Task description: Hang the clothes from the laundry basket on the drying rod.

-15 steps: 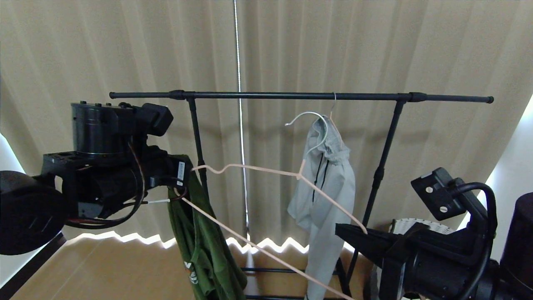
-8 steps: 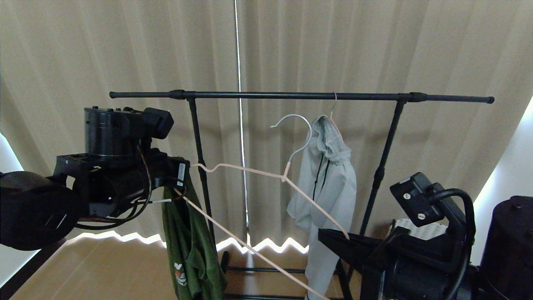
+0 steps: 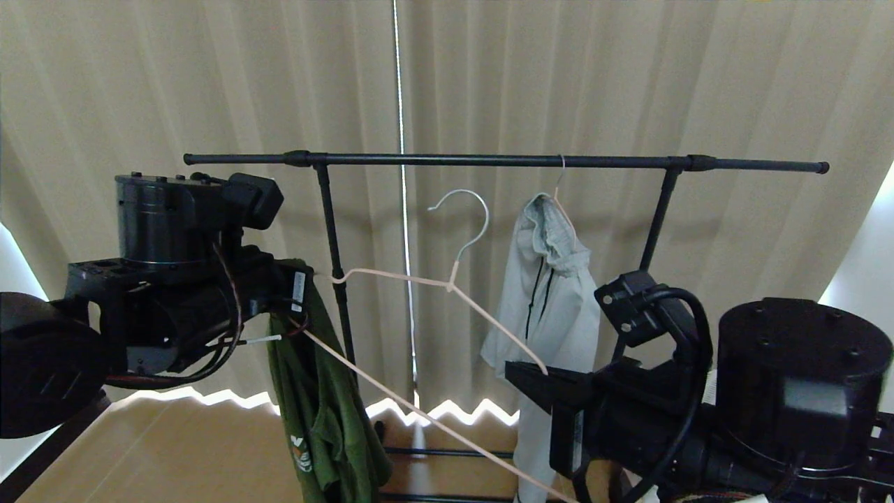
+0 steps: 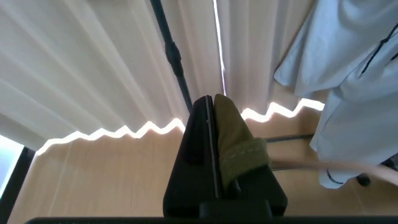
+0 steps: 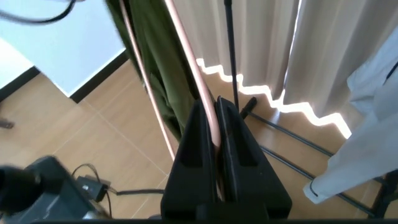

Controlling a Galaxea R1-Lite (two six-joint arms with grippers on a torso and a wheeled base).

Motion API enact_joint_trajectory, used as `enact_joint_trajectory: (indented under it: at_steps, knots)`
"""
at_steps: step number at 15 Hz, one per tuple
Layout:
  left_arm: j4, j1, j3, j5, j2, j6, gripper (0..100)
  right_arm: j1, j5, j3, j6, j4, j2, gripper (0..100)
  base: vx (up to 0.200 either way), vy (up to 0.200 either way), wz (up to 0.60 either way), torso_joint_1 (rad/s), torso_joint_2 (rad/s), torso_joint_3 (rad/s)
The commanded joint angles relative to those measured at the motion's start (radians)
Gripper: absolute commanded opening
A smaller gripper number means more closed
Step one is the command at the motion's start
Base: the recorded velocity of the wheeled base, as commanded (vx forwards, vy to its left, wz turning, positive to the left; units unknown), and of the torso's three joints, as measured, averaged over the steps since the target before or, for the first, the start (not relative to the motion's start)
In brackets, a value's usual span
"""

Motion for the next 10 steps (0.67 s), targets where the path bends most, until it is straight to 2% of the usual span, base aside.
enact_joint_trajectory:
  at_steps: [1,4,8,10]
  knots:
    - [0.001,-0.018,0.022,-0.003,-0.043,0.003,0,-0.004,0.0,-0.021,0.0,0.0,0.047,0,0.0,0.0,0.0,0.0,0.0,0.0]
    - [0.001,-0.064,0.031,-0.026,-0.064,0.009,0,-0.004,0.003,-0.044,-0.002,0.001,0.07,0,0.0,0.0,0.0,0.0,0.0,0.0]
    - [-0.001,-0.064,0.028,-0.176,-0.066,0.121,0,-0.003,0.012,-0.032,-0.008,0.014,0.075,0,0.0,0.0,0.0,0.0,0.0,0.0]
    - [-0.002,-0.064,0.025,-0.229,-0.066,0.154,0,-0.003,0.014,-0.03,-0.008,0.014,0.076,0,0.0,0.0,0.0,0.0,0.0,0.0]
